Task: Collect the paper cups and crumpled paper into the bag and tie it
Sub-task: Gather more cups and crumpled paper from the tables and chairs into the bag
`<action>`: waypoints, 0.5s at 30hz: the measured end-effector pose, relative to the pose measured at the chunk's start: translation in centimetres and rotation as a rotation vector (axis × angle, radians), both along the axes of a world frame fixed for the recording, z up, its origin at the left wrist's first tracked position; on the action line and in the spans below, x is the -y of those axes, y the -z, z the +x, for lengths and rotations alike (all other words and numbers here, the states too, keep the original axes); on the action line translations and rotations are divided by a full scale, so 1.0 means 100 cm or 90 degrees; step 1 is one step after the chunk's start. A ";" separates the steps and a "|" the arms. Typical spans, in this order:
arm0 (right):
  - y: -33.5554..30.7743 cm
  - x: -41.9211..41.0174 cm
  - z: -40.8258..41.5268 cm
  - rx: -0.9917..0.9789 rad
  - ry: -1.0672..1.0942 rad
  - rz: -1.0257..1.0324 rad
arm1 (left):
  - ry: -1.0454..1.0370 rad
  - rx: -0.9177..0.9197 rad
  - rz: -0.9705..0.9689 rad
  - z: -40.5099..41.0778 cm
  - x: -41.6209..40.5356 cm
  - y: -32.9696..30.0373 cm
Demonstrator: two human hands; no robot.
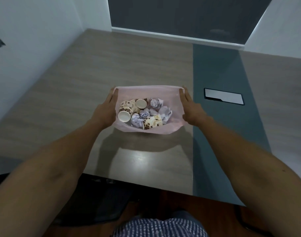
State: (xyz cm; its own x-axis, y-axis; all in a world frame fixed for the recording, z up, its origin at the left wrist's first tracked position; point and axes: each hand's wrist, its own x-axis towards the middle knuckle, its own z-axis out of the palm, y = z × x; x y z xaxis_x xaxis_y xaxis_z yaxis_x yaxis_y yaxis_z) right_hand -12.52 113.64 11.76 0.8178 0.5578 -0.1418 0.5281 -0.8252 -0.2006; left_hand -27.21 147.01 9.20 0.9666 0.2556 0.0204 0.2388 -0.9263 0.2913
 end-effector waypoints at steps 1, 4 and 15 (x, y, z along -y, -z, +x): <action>0.001 0.002 -0.003 0.000 -0.004 -0.006 | -0.001 -0.006 0.006 -0.004 0.001 0.003; 0.006 0.003 -0.011 0.014 0.003 0.003 | -0.022 -0.001 0.012 -0.013 0.010 0.003; 0.042 0.005 -0.031 0.023 0.037 0.085 | -0.057 0.040 -0.047 -0.041 0.047 0.033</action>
